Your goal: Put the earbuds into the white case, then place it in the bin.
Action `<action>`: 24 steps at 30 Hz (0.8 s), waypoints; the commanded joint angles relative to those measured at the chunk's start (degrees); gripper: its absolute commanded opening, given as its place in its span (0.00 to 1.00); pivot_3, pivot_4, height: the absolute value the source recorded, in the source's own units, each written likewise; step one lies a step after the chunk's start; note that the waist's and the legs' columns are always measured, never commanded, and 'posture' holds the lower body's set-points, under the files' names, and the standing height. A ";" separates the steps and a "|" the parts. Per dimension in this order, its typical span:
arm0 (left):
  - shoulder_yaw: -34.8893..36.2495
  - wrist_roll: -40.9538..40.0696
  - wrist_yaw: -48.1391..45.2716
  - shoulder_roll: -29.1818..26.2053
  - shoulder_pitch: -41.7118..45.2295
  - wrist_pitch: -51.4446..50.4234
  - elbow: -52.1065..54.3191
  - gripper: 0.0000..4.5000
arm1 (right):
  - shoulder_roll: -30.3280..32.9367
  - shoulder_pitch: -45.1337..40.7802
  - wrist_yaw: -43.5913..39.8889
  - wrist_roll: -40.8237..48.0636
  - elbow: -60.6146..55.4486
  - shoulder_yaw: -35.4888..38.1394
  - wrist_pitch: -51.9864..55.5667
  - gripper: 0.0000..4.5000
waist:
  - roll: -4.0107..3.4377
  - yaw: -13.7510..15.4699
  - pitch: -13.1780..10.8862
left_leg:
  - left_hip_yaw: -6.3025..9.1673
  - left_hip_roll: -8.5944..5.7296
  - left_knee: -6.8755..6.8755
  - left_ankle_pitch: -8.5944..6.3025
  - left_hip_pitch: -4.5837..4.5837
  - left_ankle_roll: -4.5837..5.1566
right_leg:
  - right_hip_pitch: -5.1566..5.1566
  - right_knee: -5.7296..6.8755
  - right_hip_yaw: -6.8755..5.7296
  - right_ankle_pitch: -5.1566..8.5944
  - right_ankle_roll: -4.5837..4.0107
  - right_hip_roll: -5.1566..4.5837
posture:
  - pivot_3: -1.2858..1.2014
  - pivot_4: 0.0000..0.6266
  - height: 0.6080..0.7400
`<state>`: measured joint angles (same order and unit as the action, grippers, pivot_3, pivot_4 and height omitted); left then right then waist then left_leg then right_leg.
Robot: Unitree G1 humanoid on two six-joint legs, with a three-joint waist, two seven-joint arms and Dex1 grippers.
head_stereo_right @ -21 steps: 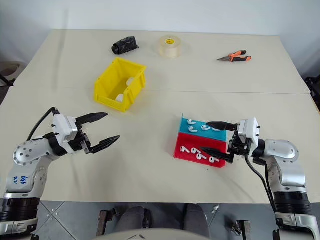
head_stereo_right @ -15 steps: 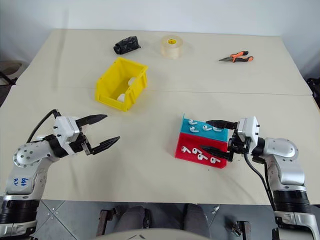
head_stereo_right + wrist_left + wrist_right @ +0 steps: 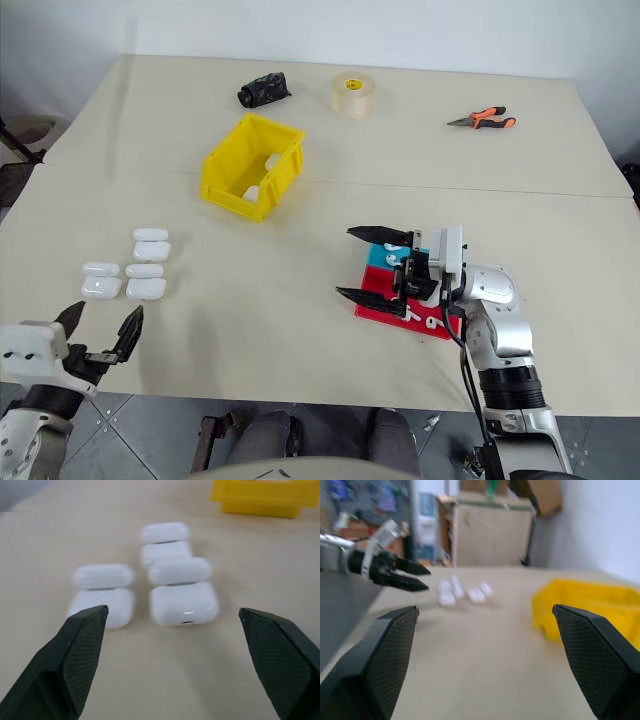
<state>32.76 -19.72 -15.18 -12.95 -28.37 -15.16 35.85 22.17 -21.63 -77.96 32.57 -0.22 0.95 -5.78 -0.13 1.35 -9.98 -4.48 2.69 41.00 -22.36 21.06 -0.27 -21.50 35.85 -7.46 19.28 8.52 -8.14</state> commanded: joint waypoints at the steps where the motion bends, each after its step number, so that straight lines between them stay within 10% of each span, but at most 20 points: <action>1: 1.75 -1.61 3.41 0.91 -1.22 -3.27 3.89 0.99 | -0.02 -1.24 -1.73 0.26 0.32 0.13 -2.82 1.00 | 0.00 -0.04 0.00 | -0.01 0.00 0.00 0.00 -0.01 0.00 | 0.00 0.00 0.00 0.00 0.00 0.00 | 0.52 0.24 1.00; 6: 6.18 -9.51 7.05 -4.02 1.90 -16.52 7.35 0.99 | 2.68 -2.41 -3.48 0.21 3.46 -0.11 -0.28 1.00 | 0.02 -0.17 0.01 | -0.02 0.02 -0.02 -0.01 -0.01 0.01 | -0.02 0.02 -0.01 0.00 -0.01 0.02 | 0.52 0.24 1.00; 13: 13.88 -21.32 6.75 -24.44 9.95 -43.99 3.32 0.99 | 3.70 -2.47 -3.81 -0.05 4.50 -0.34 0.53 1.00 | 0.01 -0.49 0.01 | 0.01 0.01 -0.05 -0.01 -0.06 0.01 | -0.03 0.03 0.06 0.01 -0.03 0.04 | 0.52 0.24 1.00; 24: 4.61 -18.39 4.13 -44.48 31.28 -66.64 -19.03 0.99 | 3.13 -0.81 -1.23 -1.03 1.82 -0.73 0.84 1.00 | -0.03 -1.54 -0.02 | -0.25 0.02 -0.42 0.01 -0.22 -0.08 | -0.14 0.03 0.16 0.03 -0.06 0.16 | 0.52 0.24 1.00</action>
<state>38.13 -39.27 -10.46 -55.55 1.80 -80.04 18.19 25.04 -22.73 -79.91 31.38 4.39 -0.01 -4.89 -0.17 -0.19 -10.00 -4.75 2.71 40.54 -22.34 20.81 -0.36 -21.64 35.89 -7.28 19.32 8.46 -7.97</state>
